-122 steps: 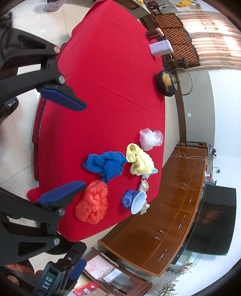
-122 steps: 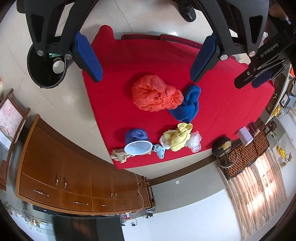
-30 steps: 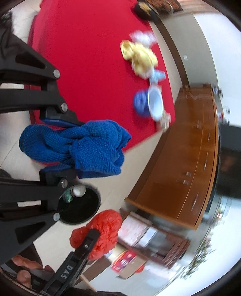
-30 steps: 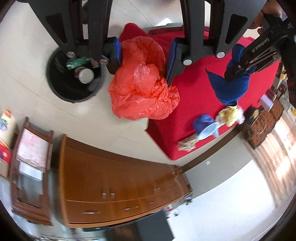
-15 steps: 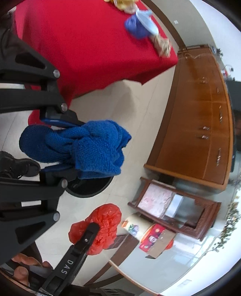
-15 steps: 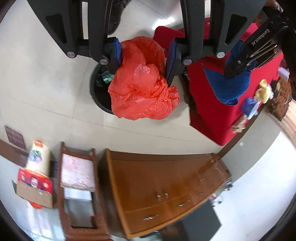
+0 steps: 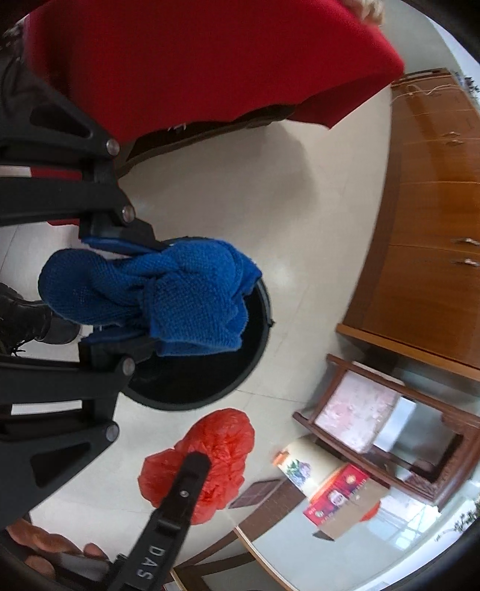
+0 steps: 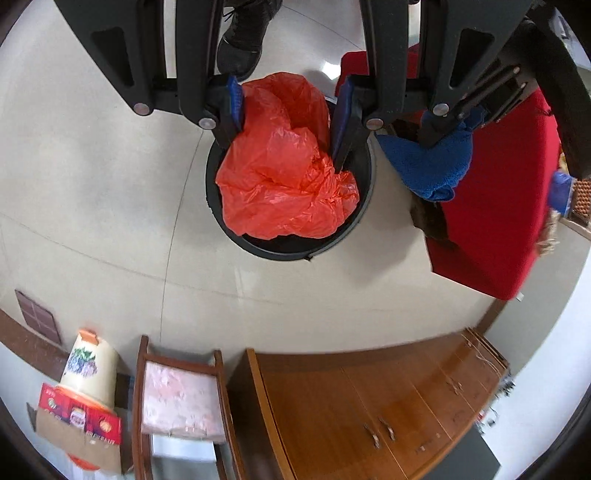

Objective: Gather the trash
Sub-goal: 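Carry the blue towel and red bag over the black bin and release both, then move both tools back over the table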

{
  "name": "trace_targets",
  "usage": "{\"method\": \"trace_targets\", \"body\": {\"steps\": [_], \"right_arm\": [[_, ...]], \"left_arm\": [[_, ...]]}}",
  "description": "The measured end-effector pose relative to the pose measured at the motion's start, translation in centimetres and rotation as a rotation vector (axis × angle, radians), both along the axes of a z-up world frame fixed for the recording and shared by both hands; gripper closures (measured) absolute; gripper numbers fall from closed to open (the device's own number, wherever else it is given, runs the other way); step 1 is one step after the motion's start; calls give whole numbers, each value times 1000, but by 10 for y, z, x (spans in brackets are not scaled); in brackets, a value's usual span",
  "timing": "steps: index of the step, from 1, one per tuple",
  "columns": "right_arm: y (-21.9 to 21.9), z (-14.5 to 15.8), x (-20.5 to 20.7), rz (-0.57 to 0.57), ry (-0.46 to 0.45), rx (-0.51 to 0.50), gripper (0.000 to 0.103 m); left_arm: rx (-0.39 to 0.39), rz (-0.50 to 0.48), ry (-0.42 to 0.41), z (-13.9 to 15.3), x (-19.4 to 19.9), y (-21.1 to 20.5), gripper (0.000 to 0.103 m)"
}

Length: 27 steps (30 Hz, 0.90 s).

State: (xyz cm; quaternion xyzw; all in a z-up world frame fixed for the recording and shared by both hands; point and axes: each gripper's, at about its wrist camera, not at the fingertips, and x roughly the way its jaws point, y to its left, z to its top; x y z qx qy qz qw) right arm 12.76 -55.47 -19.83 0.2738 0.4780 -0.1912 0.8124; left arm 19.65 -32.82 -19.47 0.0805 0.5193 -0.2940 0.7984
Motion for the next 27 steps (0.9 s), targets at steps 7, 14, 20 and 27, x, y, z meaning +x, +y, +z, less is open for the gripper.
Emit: {"method": "trace_targets", "body": {"steps": [7, 14, 20, 27], "right_arm": [[-20, -38, 26, -29, 88, 85, 60], [-31, -41, 33, -85, 127, 58, 47], [-31, -31, 32, -106, 98, 26, 33], [-27, -6, 18, -138, 34, 4, 33]], "left_arm": [[36, -13, 70, -31, 10, -20, 64], [40, -32, 97, -38, 17, -28, 38], [18, -20, 55, -24, 21, -23, 31], [4, -5, -40, 16, 13, -1, 31]]}}
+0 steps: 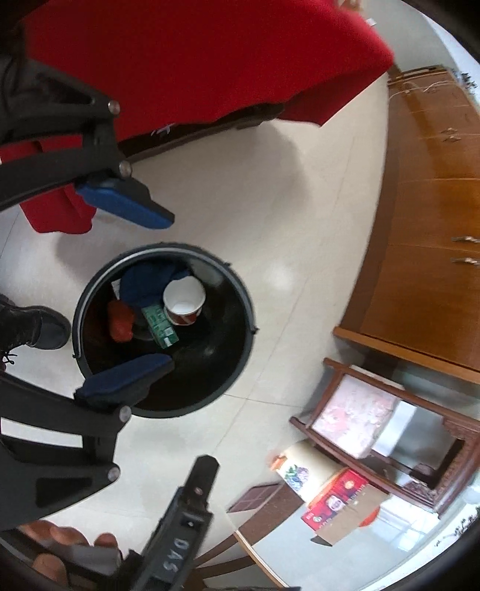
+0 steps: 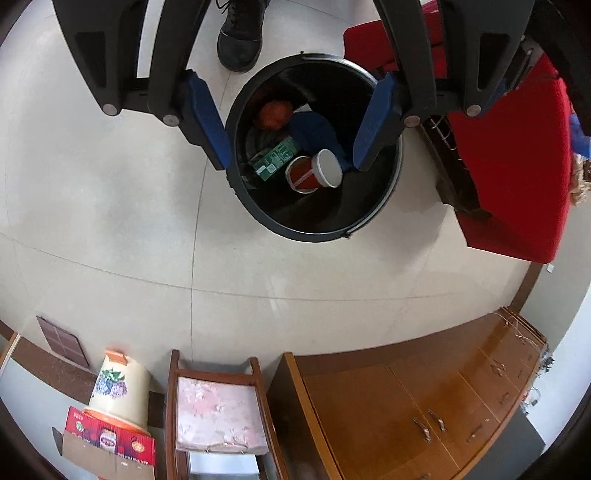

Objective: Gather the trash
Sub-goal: 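Move both tools back over the table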

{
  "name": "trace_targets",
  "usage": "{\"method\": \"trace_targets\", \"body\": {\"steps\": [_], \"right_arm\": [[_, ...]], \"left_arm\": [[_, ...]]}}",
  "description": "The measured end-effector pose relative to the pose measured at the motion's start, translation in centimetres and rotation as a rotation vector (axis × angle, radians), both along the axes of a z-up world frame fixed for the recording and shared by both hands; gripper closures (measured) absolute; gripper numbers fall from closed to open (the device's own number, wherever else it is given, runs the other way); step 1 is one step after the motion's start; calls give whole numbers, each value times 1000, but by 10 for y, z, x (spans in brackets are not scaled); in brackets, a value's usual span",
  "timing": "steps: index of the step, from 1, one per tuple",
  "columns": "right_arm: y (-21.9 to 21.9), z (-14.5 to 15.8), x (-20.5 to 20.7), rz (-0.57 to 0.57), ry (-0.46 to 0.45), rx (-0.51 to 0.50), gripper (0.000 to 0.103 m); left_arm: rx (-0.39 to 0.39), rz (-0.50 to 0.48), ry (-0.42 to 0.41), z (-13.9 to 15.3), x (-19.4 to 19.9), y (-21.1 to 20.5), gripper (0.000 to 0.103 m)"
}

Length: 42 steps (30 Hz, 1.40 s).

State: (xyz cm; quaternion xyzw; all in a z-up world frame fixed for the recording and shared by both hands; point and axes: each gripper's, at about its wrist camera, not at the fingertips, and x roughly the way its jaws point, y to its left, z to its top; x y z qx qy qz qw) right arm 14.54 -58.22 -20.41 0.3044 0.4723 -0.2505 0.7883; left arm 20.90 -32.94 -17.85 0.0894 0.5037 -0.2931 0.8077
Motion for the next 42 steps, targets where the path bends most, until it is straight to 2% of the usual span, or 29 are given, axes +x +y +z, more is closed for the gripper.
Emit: {"method": "trace_targets", "body": {"steps": [6, 12, 14, 16, 17, 20, 28, 35, 42], "right_arm": [[38, 33, -20, 51, -53, -24, 33], [82, 59, -34, 130, -58, -27, 32], [101, 70, -34, 158, -72, -39, 25], [118, 81, -33, 187, -95, -51, 13], [129, 88, -33, 206, -121, -57, 12], [162, 110, -29, 271, -193, -84, 5], [245, 142, -9, 456, -275, -150, 5], [309, 149, 3, 587, -322, -187, 5], [357, 154, 19, 684, -350, -190, 5]], "left_arm": [[-20, 32, -86, 49, -13, 36, 31], [-48, 95, -149, 93, -27, 88, 31], [-54, 123, -163, 103, -29, 107, 31], [-56, 152, -180, 111, -32, 126, 31], [-55, 166, -188, 114, -33, 135, 31], [-48, 219, -213, 122, -34, 162, 31], [-47, 394, -247, 130, -36, 252, 29], [-26, 506, -270, 130, -40, 312, 29], [-31, 578, -280, 130, -32, 348, 29]]}}
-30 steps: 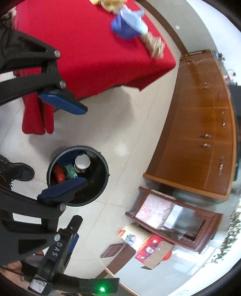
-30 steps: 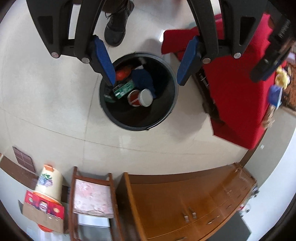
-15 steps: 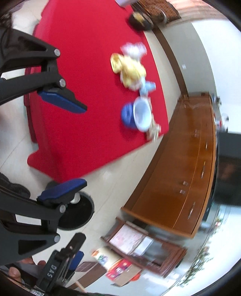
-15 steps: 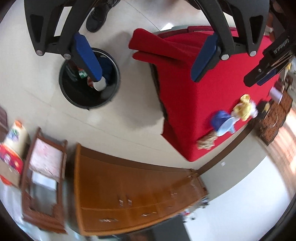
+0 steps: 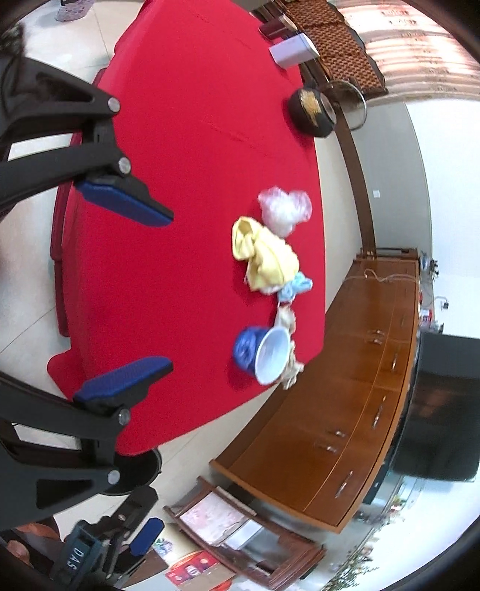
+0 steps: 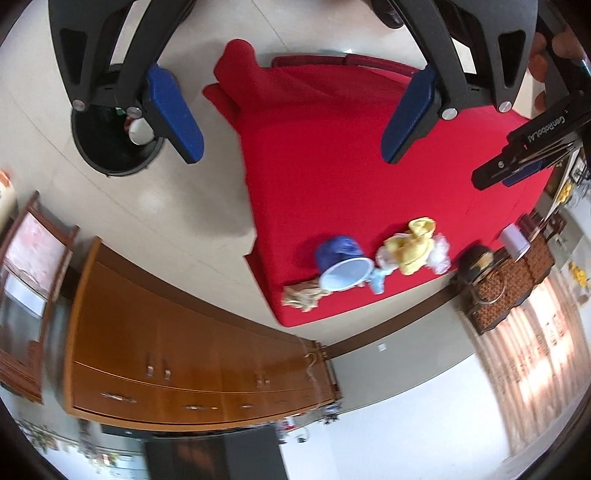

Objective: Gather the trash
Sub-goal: 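Move both tools back over the table, then grasp the yellow towel with the left tool while the right tool grasps the blue-white cup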

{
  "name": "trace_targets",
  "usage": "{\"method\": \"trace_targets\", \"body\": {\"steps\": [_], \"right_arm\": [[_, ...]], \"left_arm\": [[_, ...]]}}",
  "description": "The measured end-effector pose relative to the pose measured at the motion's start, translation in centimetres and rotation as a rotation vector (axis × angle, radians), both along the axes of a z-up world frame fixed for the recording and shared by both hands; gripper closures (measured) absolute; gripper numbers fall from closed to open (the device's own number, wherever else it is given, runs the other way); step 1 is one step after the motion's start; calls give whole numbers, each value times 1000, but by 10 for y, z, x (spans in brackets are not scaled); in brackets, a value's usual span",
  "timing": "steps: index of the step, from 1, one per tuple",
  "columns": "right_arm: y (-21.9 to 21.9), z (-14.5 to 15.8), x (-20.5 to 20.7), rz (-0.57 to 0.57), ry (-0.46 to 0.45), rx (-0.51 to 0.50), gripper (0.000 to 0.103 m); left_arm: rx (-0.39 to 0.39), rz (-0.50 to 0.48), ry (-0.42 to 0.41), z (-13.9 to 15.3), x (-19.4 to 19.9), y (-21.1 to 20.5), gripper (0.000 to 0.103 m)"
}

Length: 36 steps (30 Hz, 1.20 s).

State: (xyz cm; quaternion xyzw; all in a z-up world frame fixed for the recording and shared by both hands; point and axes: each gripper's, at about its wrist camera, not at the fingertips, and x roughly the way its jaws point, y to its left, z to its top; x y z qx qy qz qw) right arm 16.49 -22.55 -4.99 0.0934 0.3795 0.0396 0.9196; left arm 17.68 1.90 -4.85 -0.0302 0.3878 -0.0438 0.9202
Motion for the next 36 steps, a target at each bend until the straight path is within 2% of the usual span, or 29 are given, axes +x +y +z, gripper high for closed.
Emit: {"method": "trace_targets", "body": {"steps": [13, 27, 36], "right_arm": [[48, -10, 54, 54, 9, -12, 5], [70, -49, 132, 63, 69, -42, 5], [69, -68, 183, 41, 100, -44, 5]], "left_arm": [[-1, 27, 14, -12, 37, 19, 29], [22, 47, 43, -38, 93, 30, 29], [23, 37, 75, -56, 130, 32, 29]]}}
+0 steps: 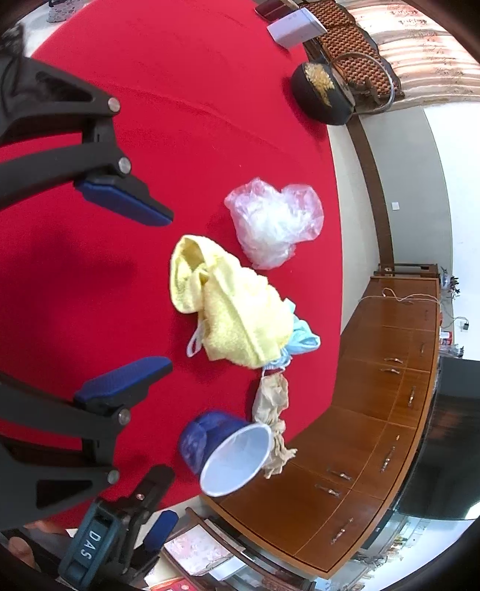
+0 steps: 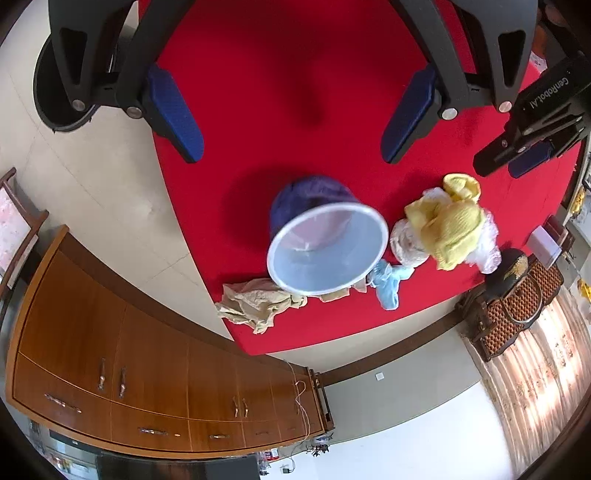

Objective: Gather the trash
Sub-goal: 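Grasp the yellow towel with the left tool while the right tool grasps the blue-white cup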

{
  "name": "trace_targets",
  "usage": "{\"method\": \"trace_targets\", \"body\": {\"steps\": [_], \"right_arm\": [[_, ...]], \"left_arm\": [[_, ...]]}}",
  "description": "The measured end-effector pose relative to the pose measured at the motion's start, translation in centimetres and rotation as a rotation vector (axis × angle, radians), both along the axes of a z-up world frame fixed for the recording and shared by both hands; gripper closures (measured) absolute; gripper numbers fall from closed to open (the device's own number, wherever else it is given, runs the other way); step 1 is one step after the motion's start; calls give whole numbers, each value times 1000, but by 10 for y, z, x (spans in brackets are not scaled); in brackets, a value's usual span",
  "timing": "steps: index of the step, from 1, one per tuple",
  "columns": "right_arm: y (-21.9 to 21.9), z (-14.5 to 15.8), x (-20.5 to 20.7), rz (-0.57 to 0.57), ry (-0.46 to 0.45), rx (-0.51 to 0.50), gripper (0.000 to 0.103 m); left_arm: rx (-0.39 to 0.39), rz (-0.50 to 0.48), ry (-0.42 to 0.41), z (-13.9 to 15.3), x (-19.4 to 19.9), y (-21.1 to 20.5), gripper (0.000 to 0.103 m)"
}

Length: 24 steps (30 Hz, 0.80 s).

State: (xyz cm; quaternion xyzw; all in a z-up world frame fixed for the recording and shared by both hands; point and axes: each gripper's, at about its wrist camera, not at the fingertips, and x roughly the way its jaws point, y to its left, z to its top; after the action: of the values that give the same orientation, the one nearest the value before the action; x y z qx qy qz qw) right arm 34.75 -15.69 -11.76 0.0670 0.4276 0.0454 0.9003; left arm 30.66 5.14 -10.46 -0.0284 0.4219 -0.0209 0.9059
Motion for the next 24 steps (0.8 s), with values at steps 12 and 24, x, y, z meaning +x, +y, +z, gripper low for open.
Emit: {"method": "trace_targets", "body": {"steps": [12, 24], "right_arm": [[7, -17, 43, 8, 22, -43, 5], [17, -21, 67, 29, 7, -67, 5]], "left_arm": [[30, -9, 5, -10, 34, -8, 29], [9, -29, 4, -21, 52, -12, 29]]}}
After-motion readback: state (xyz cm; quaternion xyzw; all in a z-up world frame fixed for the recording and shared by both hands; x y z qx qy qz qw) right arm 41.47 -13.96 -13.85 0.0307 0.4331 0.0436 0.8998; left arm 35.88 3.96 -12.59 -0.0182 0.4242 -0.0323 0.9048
